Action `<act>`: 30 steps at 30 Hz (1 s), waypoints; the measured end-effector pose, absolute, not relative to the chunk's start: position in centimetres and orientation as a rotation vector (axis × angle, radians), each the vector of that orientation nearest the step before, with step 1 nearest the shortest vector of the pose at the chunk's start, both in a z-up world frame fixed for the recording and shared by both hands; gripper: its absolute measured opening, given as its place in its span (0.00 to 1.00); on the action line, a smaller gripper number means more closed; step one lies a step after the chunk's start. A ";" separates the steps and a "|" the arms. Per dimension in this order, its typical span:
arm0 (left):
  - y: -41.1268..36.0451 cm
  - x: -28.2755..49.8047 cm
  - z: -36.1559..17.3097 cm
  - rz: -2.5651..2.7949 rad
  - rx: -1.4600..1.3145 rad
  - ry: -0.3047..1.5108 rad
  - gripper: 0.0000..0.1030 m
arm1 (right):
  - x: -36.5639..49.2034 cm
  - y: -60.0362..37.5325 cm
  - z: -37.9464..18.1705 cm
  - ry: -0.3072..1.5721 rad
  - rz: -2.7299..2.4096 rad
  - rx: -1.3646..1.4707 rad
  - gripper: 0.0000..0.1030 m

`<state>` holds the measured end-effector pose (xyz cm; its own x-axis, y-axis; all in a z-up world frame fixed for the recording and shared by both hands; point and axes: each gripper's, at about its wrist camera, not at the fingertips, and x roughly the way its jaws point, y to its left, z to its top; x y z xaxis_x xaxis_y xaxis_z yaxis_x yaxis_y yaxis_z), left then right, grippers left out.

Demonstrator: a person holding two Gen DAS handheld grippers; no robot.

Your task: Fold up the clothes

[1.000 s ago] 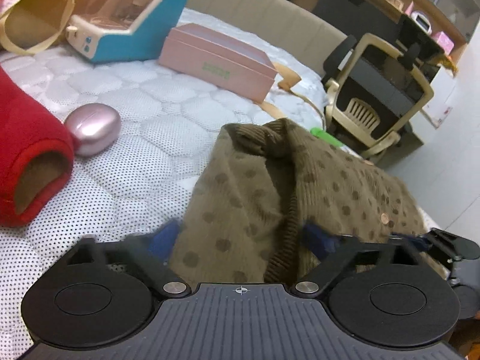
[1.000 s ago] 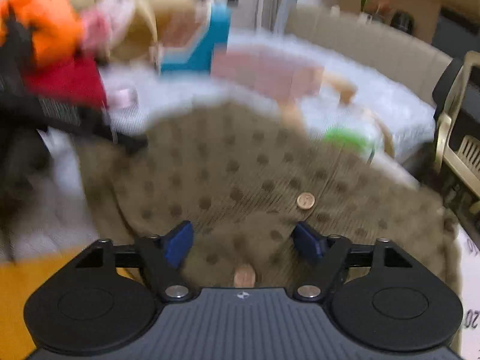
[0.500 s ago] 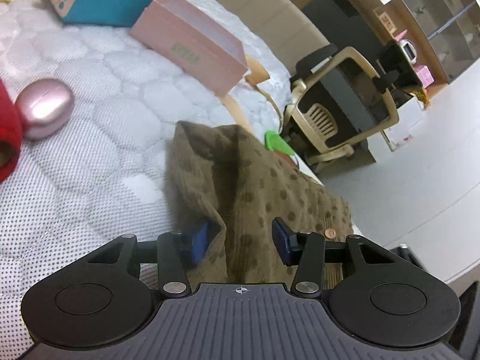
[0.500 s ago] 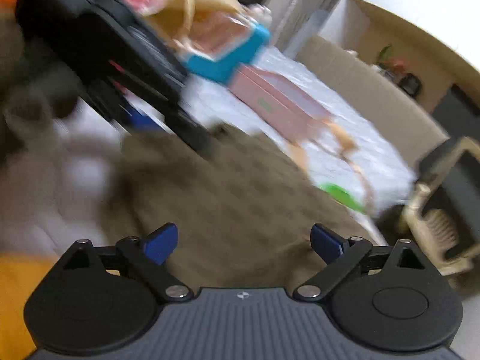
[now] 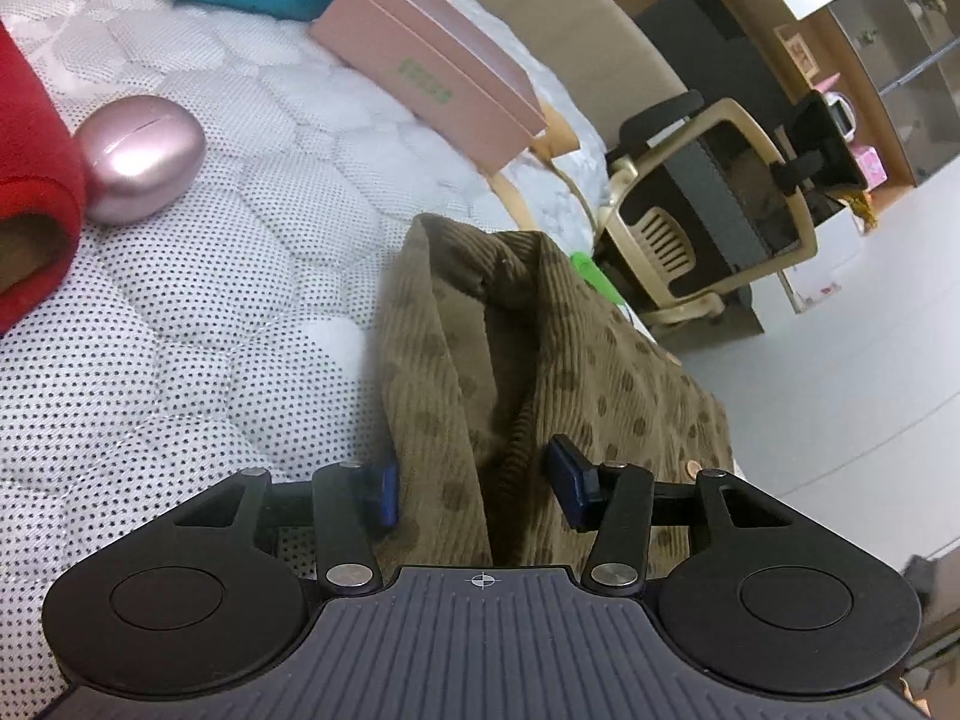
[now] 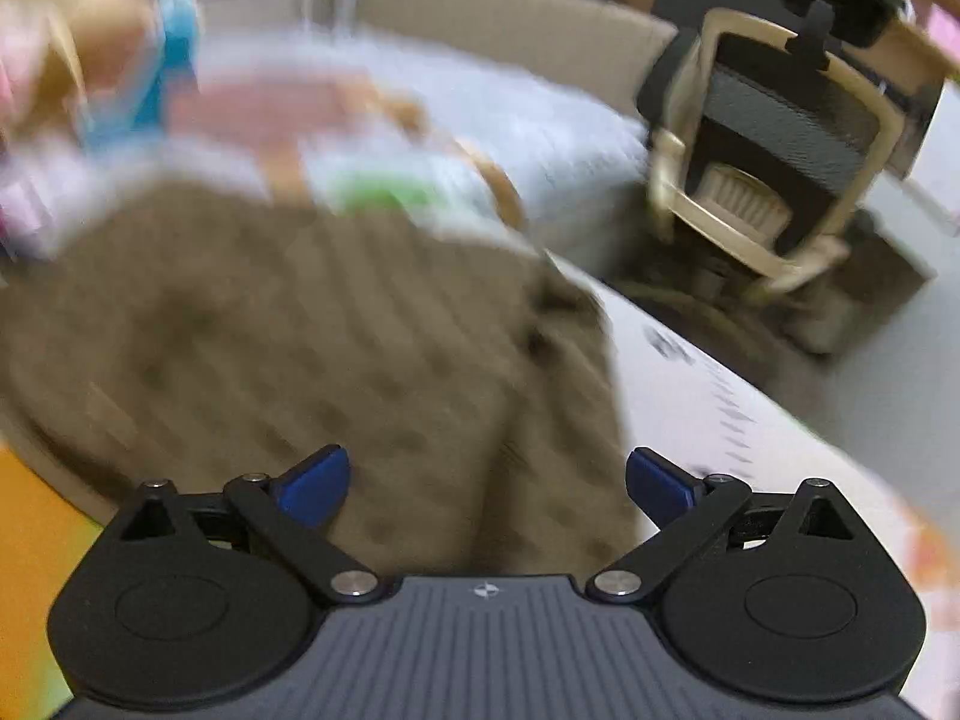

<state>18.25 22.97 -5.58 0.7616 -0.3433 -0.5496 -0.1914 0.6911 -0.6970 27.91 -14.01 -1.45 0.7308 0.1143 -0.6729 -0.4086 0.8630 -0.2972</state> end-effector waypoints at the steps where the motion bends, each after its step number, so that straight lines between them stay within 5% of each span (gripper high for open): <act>1: 23.0 18.1 -5.5 -0.092 -0.823 0.719 0.51 | 28.1 -14.2 -1.5 0.708 0.266 -0.476 0.97; 8: 22.9 18.8 -4.9 -0.124 -0.867 0.723 0.49 | 22.7 -8.2 4.2 0.476 0.537 -0.469 0.96; 17: 22.1 20.6 -2.9 -0.185 -0.892 0.739 0.49 | 19.0 8.7 -3.5 0.454 0.919 -0.750 0.94; 19: 22.2 20.5 -2.7 -0.190 -0.882 0.738 0.52 | 19.8 9.8 -4.0 0.410 0.852 -0.770 0.73; 20: 22.4 20.3 -2.5 -0.196 -0.877 0.720 0.52 | 20.6 9.4 -3.5 0.424 0.828 -0.729 0.54; 23: 23.9 19.7 -1.8 -0.165 -0.883 0.645 0.82 | 22.4 6.9 -1.2 0.490 0.811 -0.554 0.34; 24: 24.4 19.9 -1.9 -0.142 -0.895 0.631 0.90 | 22.6 6.3 -0.7 0.483 0.795 -0.532 0.33; 30: 23.6 25.0 -5.2 -0.164 -0.992 0.751 0.92 | 22.2 5.7 -0.9 0.464 0.794 -0.532 0.34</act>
<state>24.98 23.55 -5.17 0.7414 -0.4506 -0.4973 -0.2017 0.5572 -0.8055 22.21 5.65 -0.93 0.6151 0.5407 -0.5739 -0.7652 0.5846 -0.2694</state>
